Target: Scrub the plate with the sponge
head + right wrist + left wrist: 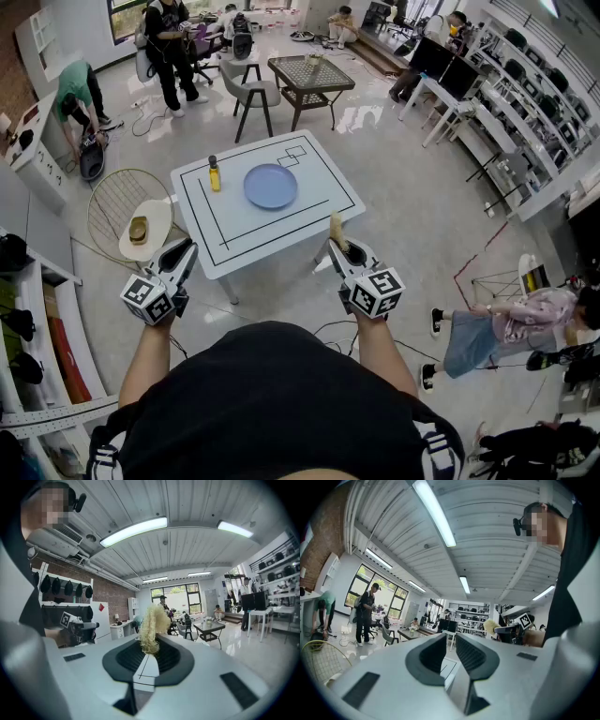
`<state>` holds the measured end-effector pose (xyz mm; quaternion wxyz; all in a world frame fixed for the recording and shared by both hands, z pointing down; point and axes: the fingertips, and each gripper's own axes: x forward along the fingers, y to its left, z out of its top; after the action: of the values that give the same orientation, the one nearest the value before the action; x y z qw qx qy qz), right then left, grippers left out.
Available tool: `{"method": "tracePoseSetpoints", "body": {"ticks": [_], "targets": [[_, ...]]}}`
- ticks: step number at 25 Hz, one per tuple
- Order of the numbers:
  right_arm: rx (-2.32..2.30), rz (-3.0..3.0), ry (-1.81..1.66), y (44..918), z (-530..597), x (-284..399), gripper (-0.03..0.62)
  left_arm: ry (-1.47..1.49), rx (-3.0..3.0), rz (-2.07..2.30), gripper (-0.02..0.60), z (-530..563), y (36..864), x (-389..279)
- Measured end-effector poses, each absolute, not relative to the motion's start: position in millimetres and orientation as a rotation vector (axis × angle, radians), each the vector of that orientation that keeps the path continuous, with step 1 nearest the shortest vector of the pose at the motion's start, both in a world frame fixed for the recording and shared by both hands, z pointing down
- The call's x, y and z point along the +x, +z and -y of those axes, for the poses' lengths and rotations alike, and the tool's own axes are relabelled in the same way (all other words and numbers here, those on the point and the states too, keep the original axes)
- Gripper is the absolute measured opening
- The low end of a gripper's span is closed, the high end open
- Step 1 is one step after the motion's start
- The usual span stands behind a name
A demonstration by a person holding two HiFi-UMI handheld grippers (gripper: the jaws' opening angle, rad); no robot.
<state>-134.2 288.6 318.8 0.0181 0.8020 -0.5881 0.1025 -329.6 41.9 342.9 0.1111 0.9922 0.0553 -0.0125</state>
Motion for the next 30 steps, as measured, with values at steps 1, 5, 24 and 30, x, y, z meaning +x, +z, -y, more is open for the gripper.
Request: {"method": "tracePoseSetpoints", "body": {"ticks": [1, 5, 24, 30], "targets": [[2.495, 1.818, 0.320, 318.8, -288.8, -133.9, 0.044, -0.036, 2.913, -0.161, 0.069, -39.9, 341.4, -328.1], [2.498, 1.788, 0.320, 318.2, -290.2, -133.3, 0.044, -0.057, 2.919, -0.170, 0.067, -35.8, 333.0, -321.1], [2.660, 1.678, 0.407, 338.8, -321.9, -63.3, 0.044, 0.068, 2.942, -0.071, 0.039, -32.3, 339.4, -254.0], [2.639, 1.706, 0.464, 360.4, -318.5, -22.0, 0.044, 0.117, 2.956, -0.063, 0.032, -34.9, 351.0, -214.7]]}}
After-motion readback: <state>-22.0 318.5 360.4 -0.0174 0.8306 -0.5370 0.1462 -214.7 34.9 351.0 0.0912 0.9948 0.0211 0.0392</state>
